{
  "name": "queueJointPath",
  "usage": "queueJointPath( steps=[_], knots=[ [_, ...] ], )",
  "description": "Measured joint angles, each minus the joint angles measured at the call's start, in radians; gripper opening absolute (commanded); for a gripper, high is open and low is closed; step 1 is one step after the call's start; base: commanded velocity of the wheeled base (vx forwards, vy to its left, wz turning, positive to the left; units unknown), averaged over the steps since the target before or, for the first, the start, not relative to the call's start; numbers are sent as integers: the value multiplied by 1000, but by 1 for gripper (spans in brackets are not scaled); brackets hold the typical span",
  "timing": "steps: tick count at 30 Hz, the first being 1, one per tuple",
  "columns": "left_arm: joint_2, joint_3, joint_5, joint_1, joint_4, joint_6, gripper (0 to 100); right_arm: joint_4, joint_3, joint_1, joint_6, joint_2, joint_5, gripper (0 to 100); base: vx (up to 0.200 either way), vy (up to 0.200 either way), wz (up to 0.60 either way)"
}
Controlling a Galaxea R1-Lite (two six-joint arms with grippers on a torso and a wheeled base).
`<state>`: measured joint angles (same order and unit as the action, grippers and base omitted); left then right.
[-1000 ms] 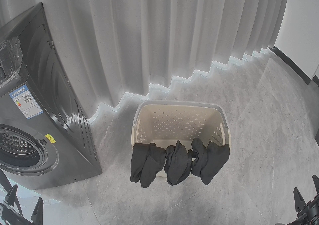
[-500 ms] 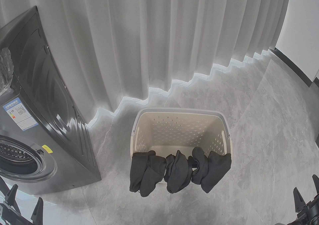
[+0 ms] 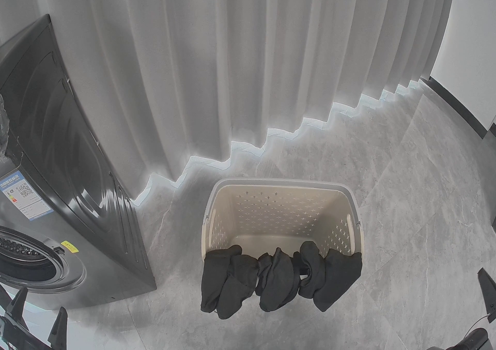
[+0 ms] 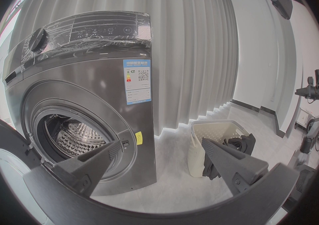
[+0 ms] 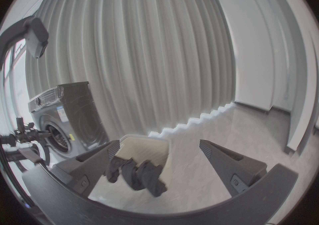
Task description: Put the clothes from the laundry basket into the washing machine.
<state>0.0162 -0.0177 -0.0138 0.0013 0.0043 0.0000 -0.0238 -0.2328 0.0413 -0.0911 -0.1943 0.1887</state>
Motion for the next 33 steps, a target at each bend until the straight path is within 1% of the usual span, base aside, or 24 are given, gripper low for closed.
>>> queueJointPath(
  steps=[2, 5, 8, 11, 14, 18, 23, 25, 30, 33],
  knots=[
    [0, 0, 0, 0, 0, 0, 100, -6, -9, 12, -36, -82, 47, 100, 0, 0, 0],
    [0, 0, 0, 0, 0, 0, 100, -30, -17, 36, -74, -219, 100, 100, 0, 0, 0],
    [0, 0, 0, 0, 0, 0, 100, -70, -23, 66, -101, -355, 136, 100, 0, 0, 0],
    [0, 0, 0, 0, 0, 0, 100, -131, -26, 108, -117, -501, 162, 100, 0, 0, 0],
    [0, 0, 0, 0, 0, 0, 100, -207, -21, 153, -108, -647, 180, 100, 0, 0, 0],
    [0, 0, 0, 0, 0, 0, 100, -295, -15, 207, -64, -836, 189, 100, 0, 0, 0],
    [0, 0, 0, 0, 0, 0, 100, -381, -23, 248, -43, -1016, 167, 100, 0, 0, 0],
    [0, 0, 0, 0, 0, 0, 100, -408, -29, 259, -47, -1077, 158, 100, 0, 0, 0],
    [0, 0, 0, 0, 0, 0, 100, -471, -48, 273, -98, -1216, 136, 100, 0, 0, 0],
    [0, 0, 0, 0, 0, 0, 100, -527, -54, 277, -110, -1283, 125, 100, 0, 0, 0]
  ],
)
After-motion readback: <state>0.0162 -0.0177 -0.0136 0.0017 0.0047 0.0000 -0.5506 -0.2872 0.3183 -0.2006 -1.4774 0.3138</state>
